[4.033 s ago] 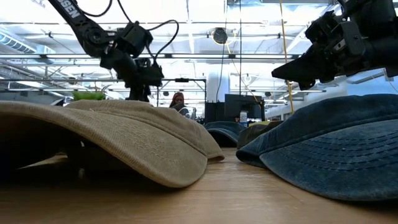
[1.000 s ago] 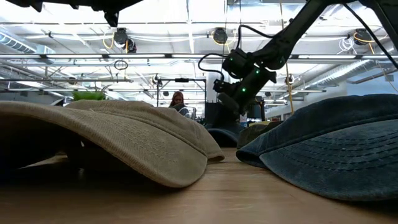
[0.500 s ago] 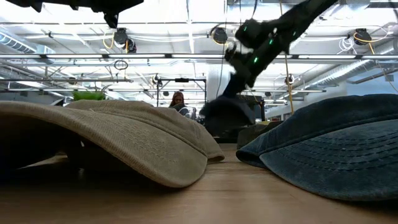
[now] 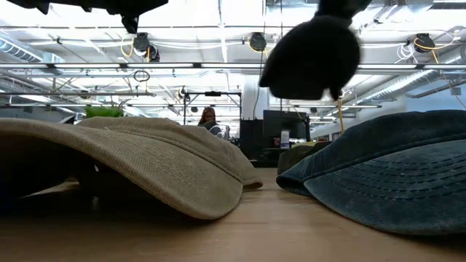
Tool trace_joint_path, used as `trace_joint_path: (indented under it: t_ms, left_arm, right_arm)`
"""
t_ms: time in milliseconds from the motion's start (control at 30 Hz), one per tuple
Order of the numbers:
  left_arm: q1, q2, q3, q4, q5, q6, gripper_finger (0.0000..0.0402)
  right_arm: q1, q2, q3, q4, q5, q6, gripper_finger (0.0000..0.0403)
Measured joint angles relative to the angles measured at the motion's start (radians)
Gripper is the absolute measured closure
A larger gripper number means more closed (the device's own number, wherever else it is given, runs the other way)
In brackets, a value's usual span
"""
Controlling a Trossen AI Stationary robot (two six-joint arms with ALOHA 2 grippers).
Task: Pick & Place hat
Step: Put the top blue cap into the pink bin
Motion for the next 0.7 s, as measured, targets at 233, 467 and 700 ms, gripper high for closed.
trace_joint_path:
  t_ms: [233,467,700]
  left_arm:
    - [0.0,0.0,0.0,0.0,0.0,-0.026,0.0362]
    - [-0.001,0.0,0.0,-0.008,0.0,-0.042,0.0362]
    - [-0.001,0.0,0.0,-0.009,0.001,-0.052,0.0362]
  right_arm:
    - [0.259,-0.036,0.0,-0.149,0.098,0.221,0.0403]
    - [0.446,-0.037,0.0,-0.276,0.113,0.434,0.0403]
    - [0.612,-0.08,0.0,-0.348,0.195,0.65,0.0403]
